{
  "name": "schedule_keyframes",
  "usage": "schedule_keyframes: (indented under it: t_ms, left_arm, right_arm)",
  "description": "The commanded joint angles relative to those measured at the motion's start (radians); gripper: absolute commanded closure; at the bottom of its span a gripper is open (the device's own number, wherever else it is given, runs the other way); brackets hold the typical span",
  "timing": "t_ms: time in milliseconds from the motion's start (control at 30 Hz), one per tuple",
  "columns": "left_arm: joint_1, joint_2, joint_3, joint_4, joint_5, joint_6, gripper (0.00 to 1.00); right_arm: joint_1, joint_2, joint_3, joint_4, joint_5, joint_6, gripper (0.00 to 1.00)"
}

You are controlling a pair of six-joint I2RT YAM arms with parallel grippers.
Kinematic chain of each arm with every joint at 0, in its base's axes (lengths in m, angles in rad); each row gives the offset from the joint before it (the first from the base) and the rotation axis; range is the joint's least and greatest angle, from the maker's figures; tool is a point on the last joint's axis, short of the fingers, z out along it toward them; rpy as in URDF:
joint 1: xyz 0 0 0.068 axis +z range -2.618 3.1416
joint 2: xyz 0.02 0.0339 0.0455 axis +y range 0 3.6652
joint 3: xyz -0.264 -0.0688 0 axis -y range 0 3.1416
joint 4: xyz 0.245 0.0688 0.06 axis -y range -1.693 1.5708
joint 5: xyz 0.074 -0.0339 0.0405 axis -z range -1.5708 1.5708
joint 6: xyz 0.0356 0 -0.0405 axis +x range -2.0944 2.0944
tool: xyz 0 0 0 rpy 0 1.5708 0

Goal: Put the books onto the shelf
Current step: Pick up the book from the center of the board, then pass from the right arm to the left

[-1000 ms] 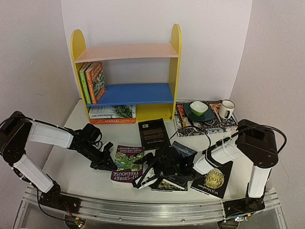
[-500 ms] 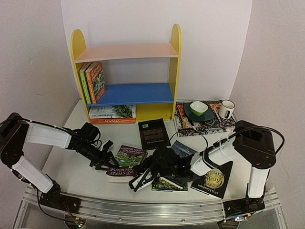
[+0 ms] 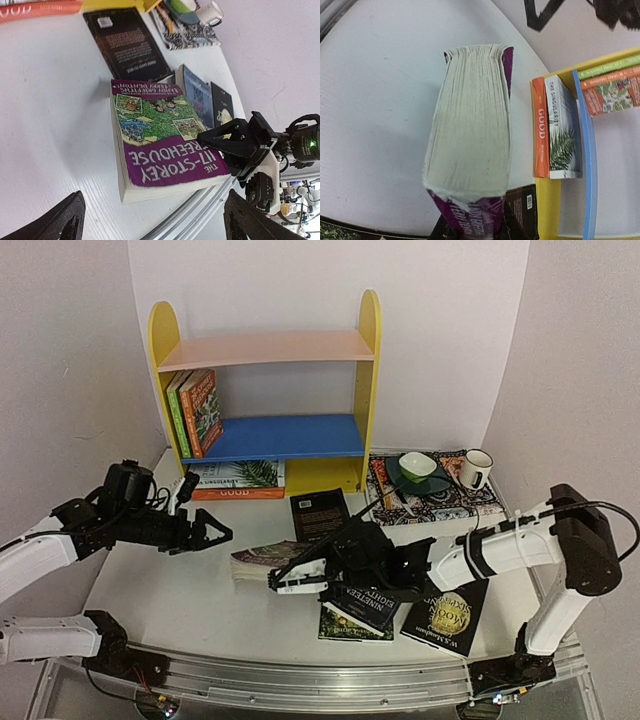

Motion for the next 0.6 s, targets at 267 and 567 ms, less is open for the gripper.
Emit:
schedule_keyframes:
  t_ms: [267, 567]
  left_arm:
    - [-0.029, -0.07, 0.084, 0.062, -0.09, -0.001, 0.04]
    - [-0.222, -0.025, 0.029, 0.214, -0.385, -0.004, 0.04]
  right_arm:
    - [-0.003, -0.122, 0.435, -0.418, 0.519, 0.827, 1.0]
    - [-0.006, -0.063, 0.676, -0.851, 0.696, 1.44, 1.0]
